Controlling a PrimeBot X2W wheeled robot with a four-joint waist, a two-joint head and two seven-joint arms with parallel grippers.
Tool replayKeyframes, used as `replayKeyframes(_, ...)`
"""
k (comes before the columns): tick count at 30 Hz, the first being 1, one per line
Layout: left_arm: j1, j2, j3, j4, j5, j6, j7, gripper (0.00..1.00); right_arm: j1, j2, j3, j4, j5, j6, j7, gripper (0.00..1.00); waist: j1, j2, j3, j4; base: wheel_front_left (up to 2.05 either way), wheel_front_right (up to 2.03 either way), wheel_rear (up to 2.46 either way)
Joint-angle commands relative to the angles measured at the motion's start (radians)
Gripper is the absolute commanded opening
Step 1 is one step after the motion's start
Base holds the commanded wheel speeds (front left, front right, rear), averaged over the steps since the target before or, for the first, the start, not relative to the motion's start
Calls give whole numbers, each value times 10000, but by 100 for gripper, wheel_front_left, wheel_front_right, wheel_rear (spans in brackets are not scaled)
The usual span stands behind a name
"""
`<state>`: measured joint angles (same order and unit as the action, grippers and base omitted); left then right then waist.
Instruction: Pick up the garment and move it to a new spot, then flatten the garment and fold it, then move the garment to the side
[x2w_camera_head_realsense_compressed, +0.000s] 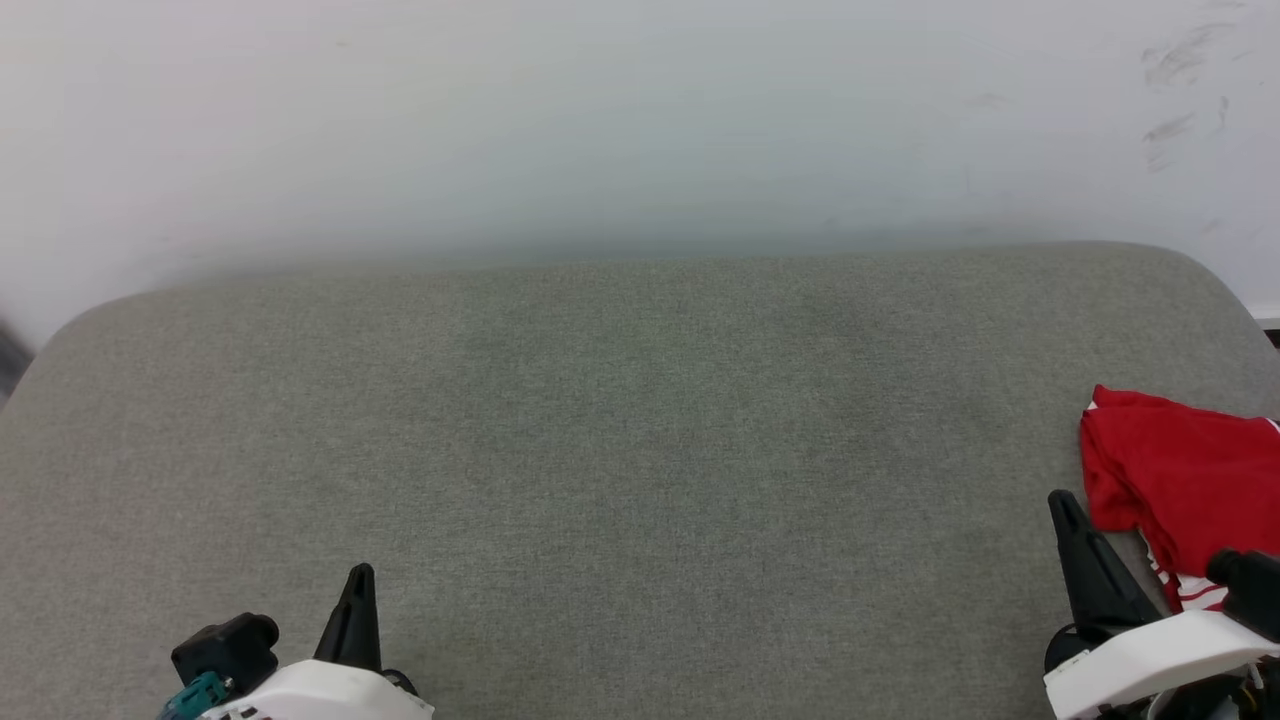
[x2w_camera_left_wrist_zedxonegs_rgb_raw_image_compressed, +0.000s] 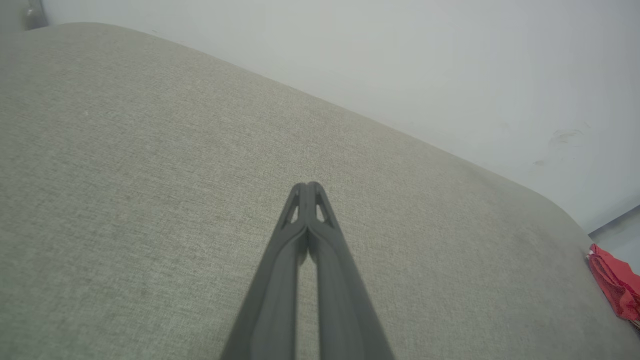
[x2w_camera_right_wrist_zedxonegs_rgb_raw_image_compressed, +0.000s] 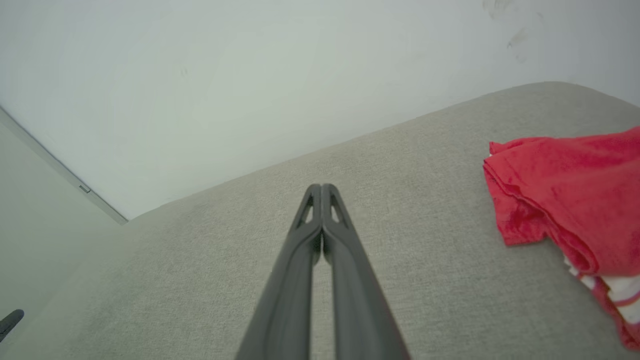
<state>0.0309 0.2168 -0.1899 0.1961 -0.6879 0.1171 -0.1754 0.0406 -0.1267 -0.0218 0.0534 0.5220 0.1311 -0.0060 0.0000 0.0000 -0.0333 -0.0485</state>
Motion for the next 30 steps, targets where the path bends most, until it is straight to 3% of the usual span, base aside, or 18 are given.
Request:
replayKeyframes(1,-349,9,166,-102,-361,-106,83,0,-319,3,-74,-47,433,-1,48,0,0,0,5,8,0,0,0)
replayKeyframes(30,-770,-569,1197,101,-3691,-998,1088,0,-797,285,-399,666,4304,-3,481,0,0,0,101,135,0,0,0)
